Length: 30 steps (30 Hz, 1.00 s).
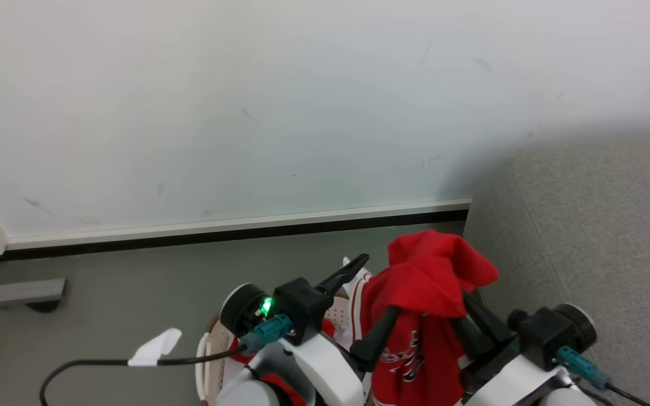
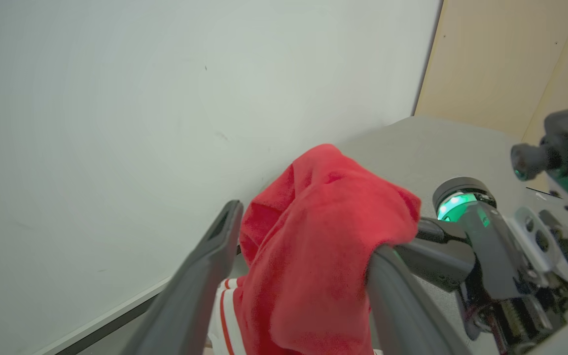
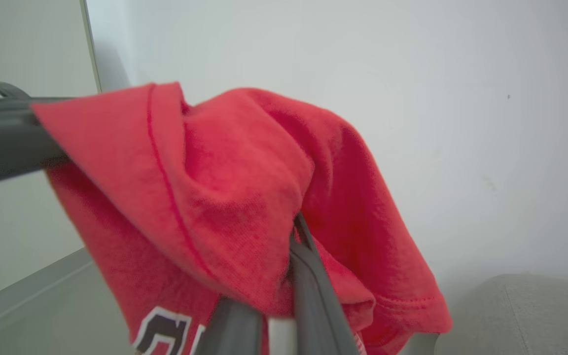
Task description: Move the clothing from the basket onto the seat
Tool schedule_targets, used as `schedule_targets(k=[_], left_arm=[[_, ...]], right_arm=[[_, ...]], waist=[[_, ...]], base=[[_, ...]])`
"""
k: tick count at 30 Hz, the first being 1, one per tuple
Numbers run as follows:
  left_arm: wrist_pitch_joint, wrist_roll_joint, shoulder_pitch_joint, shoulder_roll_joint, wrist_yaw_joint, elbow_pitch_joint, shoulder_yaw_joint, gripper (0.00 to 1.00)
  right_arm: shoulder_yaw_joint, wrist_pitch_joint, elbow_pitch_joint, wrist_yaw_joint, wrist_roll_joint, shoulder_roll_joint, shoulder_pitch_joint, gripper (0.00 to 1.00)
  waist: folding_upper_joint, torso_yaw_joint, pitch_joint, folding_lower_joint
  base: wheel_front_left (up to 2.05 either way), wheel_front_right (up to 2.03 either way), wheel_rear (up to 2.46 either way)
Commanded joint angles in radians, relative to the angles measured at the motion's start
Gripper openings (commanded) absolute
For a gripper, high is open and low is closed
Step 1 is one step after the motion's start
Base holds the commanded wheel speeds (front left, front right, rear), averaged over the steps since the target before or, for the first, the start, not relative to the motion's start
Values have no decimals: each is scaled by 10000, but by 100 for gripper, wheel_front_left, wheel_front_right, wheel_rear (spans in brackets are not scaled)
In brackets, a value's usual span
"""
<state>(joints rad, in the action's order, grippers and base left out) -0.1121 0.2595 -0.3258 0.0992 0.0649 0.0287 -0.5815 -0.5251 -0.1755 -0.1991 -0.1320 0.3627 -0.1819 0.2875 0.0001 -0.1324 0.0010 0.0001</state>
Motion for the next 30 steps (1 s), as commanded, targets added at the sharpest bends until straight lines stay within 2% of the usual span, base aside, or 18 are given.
schedule_targets(k=[1,9,21,30], left_arm=[[189,-91,126,17,-10,-117,-1,100],[1199,-259,285,-87,-43,-961,-346,100],[2529,-429,-55,-332,-171,-2404,-947,100],[2744,-496,-435,-323,-156,-2903,-1069,100]], right_arm=[[210,29,67,25,57,-168,-139,0],[1192,235,828,25,184,-660,-487,0],[2887,204,1832,25,37,-803,-1010,0],[3534,61,1975,25,-31,-695,-1084,0]], waist=[[-1,-96,5,-1],[-1,-845,158,-1],[-1,-2309,1054,-1],[-1,-2564,1503,-1]], base=[[0,0,0],[0,0,0],[0,0,0],[0,0,0]])
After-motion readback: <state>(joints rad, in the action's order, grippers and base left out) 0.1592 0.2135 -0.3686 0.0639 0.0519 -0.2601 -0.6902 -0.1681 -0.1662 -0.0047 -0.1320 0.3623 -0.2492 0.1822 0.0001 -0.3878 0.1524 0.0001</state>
